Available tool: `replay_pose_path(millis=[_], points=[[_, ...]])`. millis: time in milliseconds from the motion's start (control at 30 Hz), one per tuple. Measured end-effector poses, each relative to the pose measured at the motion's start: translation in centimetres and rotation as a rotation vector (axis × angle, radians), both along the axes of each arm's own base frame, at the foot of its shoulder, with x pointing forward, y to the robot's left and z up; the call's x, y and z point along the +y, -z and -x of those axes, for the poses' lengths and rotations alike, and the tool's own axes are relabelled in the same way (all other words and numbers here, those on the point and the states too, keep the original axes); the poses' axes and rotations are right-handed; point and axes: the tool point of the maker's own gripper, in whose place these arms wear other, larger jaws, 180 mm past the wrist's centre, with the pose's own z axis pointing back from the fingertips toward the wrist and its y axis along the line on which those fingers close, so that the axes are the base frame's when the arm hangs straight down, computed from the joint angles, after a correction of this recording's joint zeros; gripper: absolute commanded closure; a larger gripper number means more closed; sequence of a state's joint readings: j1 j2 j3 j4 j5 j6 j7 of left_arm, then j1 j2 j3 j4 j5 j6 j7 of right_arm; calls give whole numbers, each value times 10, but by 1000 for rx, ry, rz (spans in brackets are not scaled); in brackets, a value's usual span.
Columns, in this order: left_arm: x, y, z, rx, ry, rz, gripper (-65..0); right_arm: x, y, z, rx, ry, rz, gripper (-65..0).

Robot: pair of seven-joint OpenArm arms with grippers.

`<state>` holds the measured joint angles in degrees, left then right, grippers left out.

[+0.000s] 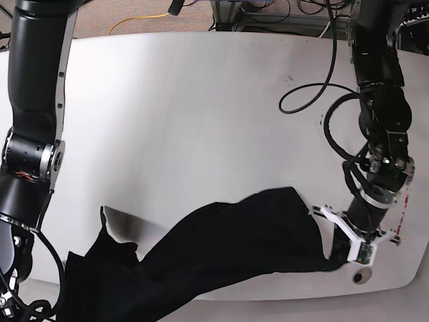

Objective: Fold the T-shirt properly
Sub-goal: 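Pull the shirt taut between both grippers, lifting it off the table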

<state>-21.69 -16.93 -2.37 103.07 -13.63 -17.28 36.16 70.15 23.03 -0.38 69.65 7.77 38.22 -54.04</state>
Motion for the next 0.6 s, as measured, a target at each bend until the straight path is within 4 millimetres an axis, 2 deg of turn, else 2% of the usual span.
replay_pose_path(millis=[33,267,333,433,500,600], points=[[6,-19,-2,-39,-15,-5,0,0,-3,0,-6,0,0,0],[37,-111,-7,-168,-82,-85,0,-17,-9,8,-19,27,34,0],[44,-130,-6,-195,-101,-87,0,-15,-13,10,-31,19,50,0],[51,-136,-7,-190,-119,-87,0,-12,-7,12,-25,11,57,0],[54,-120,-8,-132,-132,-99,0,-12,10,15,6,13,68,0],[55,-95,-7,-74,-131,-105,0,-22,38,24,39,26,45,0]])
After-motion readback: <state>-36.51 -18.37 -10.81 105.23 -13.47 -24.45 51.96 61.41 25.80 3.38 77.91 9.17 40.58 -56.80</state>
